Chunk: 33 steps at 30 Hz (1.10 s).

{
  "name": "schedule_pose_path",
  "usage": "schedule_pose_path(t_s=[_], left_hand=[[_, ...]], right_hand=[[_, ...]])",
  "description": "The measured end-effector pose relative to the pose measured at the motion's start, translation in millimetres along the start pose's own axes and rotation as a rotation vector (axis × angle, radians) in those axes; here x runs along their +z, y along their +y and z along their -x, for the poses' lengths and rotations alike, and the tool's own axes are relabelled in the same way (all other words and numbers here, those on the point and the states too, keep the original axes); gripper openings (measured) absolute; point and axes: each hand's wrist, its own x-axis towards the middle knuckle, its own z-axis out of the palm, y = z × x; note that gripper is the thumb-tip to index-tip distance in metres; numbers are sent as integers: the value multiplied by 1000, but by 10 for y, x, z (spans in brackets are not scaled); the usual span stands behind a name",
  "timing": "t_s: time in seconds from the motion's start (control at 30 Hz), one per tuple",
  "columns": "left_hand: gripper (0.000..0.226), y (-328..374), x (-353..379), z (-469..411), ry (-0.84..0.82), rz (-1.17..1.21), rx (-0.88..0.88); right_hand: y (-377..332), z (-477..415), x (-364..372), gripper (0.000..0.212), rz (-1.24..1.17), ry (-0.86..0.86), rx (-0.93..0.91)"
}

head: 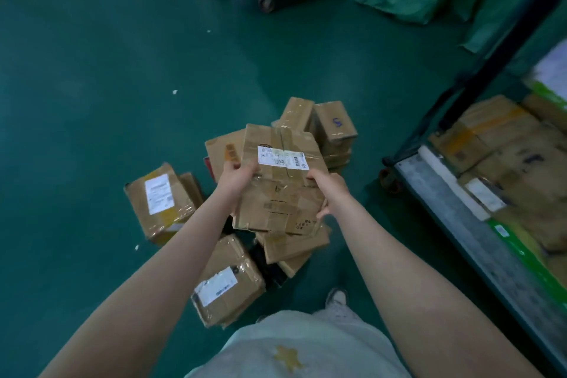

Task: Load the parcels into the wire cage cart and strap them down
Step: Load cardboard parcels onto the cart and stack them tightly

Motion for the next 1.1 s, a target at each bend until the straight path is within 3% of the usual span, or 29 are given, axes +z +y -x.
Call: schedule_pose_path(t_s=[0.3,0.4,0.57,0.83,1.1], left_hand=[[56,360,1377,386,-254,-168,58],[55,448,2052,620,-360,-249,77],[50,602,3176,995,-506,-320,114],[44,898,4490,1236,-618,-348,171],[53,1351,5263,954,-604,-411,222]], right_hand=[[298,169,-1468,45,-231,206,27],[464,257,-2115,52,-301,283,47],[632,361,-3235,38,-374,442,41],[727,292,-4427,59,-441,615,-12],[452,-192,-4929,52,-470,624,-24]])
